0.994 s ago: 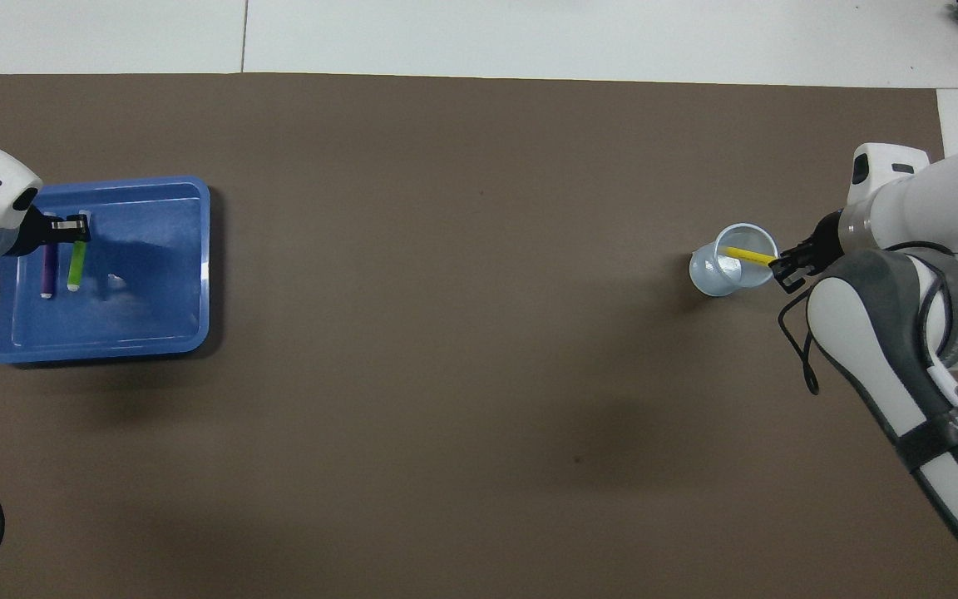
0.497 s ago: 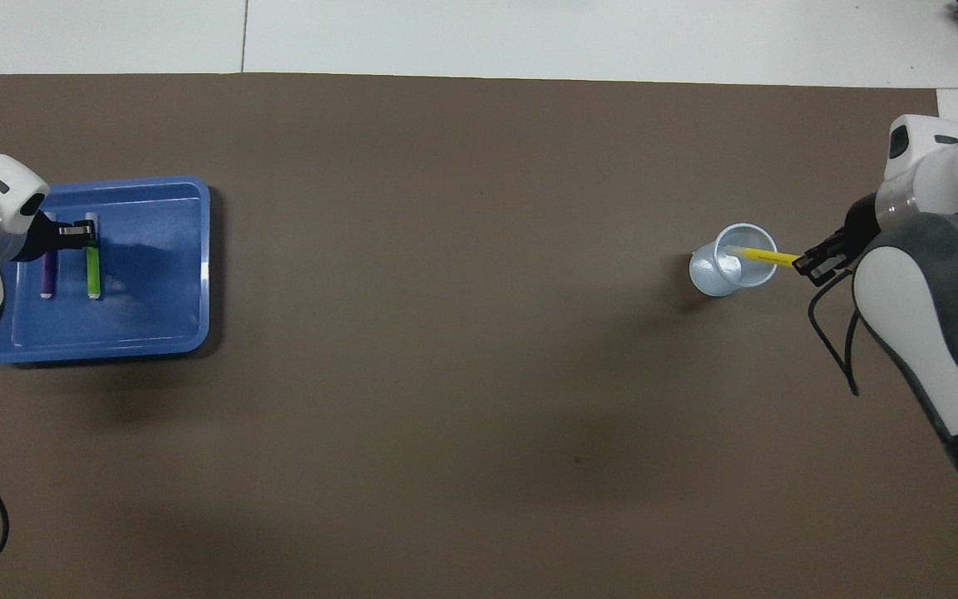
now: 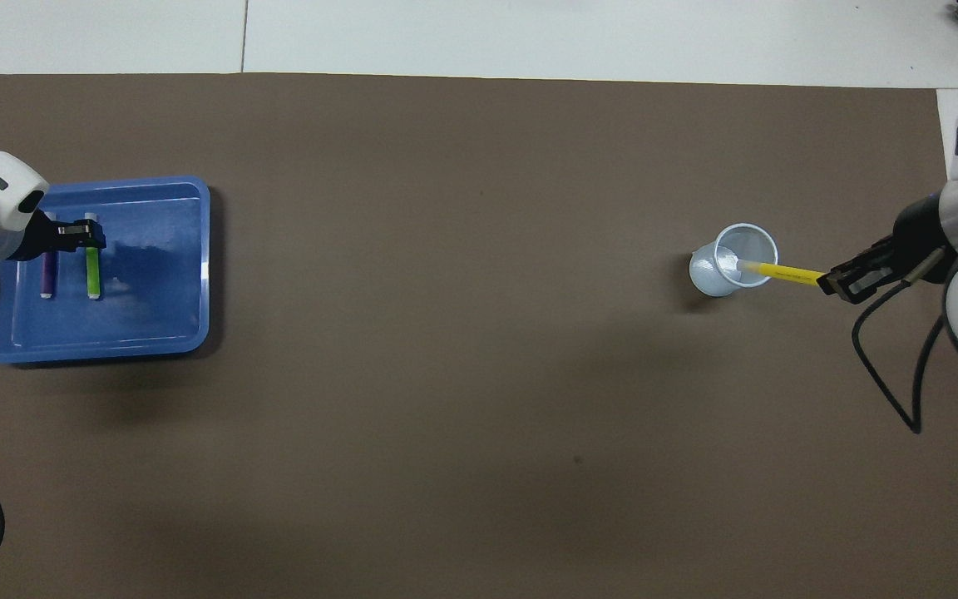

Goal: Right arm passes pens to left for tray arrangement
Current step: 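Grasp the yellow pen in the cup with the right gripper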

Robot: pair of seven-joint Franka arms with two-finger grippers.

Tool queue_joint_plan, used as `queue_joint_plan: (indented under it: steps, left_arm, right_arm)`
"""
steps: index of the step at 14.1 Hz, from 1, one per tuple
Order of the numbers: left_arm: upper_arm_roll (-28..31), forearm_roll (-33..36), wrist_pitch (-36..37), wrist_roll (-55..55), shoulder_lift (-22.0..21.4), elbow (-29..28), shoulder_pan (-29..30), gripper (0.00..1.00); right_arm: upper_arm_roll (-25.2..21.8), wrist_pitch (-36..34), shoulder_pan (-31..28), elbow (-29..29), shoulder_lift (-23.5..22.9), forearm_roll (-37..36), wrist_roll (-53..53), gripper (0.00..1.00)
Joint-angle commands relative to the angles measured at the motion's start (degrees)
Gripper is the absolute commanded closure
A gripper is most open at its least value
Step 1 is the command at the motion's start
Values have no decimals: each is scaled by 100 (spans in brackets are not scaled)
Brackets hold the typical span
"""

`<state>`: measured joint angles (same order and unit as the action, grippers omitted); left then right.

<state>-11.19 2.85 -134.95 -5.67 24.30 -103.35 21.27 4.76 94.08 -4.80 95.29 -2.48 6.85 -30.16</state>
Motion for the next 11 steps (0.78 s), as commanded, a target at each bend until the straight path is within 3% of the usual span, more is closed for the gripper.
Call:
queue_joint_plan:
  steps: [1, 3, 6, 8, 9, 10, 11]
  left_arm:
    - [55, -100, 854, 13, -180, 507, -62, 53]
    - [47, -117, 1084, 118, -311, 579, -62, 52]
    - [3, -267, 1426, 1178, -557, 570, -307, 50]
    - [-24, -284, 1725, 1899, -698, 518, -509, 37]
    - [-24, -345, 1831, 2312, -742, 500, -649, 35]
    - [-24, -511, 1901, 2820, -786, 500, -807, 23]
    - [-24, -661, 1902, 3356, -787, 500, -948, 20]
  right_arm:
    - [121, -74, 31, -221, -86, 569, 737, 93]
    - [174, 154, 259, -212, -95, 843, 1352, 93]
    - [174, 540, 611, -90, -95, 1327, 2458, 94]
    - [174, 935, 944, 103, -60, 1712, 3179, 94]
    - [174, 1068, 1111, 148, -42, 1915, 3540, 94]
    - [174, 1121, 1235, 157, -42, 1986, 3909, 94]
    - [174, 1191, 1358, 192, -34, 2065, 4252, 94]
